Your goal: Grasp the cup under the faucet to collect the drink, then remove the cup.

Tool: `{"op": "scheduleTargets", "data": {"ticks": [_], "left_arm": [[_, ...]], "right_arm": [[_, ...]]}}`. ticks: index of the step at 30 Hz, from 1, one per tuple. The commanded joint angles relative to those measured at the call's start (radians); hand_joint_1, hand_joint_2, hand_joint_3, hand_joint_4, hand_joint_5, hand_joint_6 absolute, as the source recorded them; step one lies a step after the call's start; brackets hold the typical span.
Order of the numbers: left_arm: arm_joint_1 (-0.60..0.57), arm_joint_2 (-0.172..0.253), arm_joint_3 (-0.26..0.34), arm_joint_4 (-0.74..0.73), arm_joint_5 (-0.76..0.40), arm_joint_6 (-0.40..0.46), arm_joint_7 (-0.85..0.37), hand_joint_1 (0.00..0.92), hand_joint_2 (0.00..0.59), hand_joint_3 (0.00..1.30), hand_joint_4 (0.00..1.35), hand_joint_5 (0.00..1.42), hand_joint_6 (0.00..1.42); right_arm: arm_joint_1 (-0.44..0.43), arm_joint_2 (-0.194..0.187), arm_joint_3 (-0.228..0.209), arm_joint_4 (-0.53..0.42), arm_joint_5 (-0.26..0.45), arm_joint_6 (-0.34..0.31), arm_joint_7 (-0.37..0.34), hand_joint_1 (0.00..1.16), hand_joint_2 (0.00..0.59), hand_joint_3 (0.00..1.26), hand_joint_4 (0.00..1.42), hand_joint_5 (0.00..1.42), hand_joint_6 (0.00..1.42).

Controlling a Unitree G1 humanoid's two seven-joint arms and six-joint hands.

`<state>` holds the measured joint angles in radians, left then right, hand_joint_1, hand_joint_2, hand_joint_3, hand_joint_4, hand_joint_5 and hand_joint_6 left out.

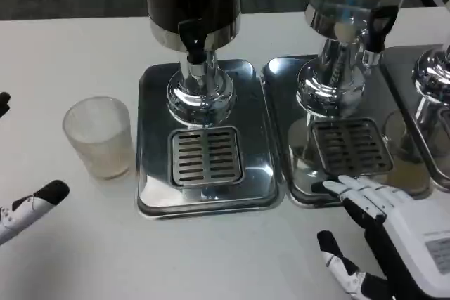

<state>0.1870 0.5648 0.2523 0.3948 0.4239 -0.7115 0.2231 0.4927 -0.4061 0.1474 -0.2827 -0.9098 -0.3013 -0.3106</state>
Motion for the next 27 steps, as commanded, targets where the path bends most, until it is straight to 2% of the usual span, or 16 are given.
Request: {"op": "scheduleTargets", "data": {"ticks": [1, 13, 27], "left_arm": [[-0.078, 0.036, -0.029, 0.093, 0.018, 0.001, 0.016, 0.061, 0.0, 0.0, 0.0, 0.03, 0.17], [-0.308, 0.096, -0.148, 0.409, 0.035, 0.001, 0.029, 0.106, 0.0, 0.0, 0.0, 0.11, 0.27], [-0.499, 0.1, -0.3, 0.649, 0.058, 0.012, 0.058, 0.123, 0.0, 0.0, 0.0, 0.2, 0.37]], "right_arm": [[-0.006, 0.003, 0.003, -0.017, -0.001, 0.008, 0.009, 0.42, 0.461, 0.29, 0.21, 0.22, 0.27], [0.005, 0.015, 0.009, -0.03, -0.009, 0.012, 0.005, 0.42, 0.461, 0.3, 0.23, 0.23, 0.27], [-0.023, 0.021, 0.034, -0.025, -0.01, 0.015, 0.01, 0.42, 0.461, 0.31, 0.24, 0.23, 0.27]]}}
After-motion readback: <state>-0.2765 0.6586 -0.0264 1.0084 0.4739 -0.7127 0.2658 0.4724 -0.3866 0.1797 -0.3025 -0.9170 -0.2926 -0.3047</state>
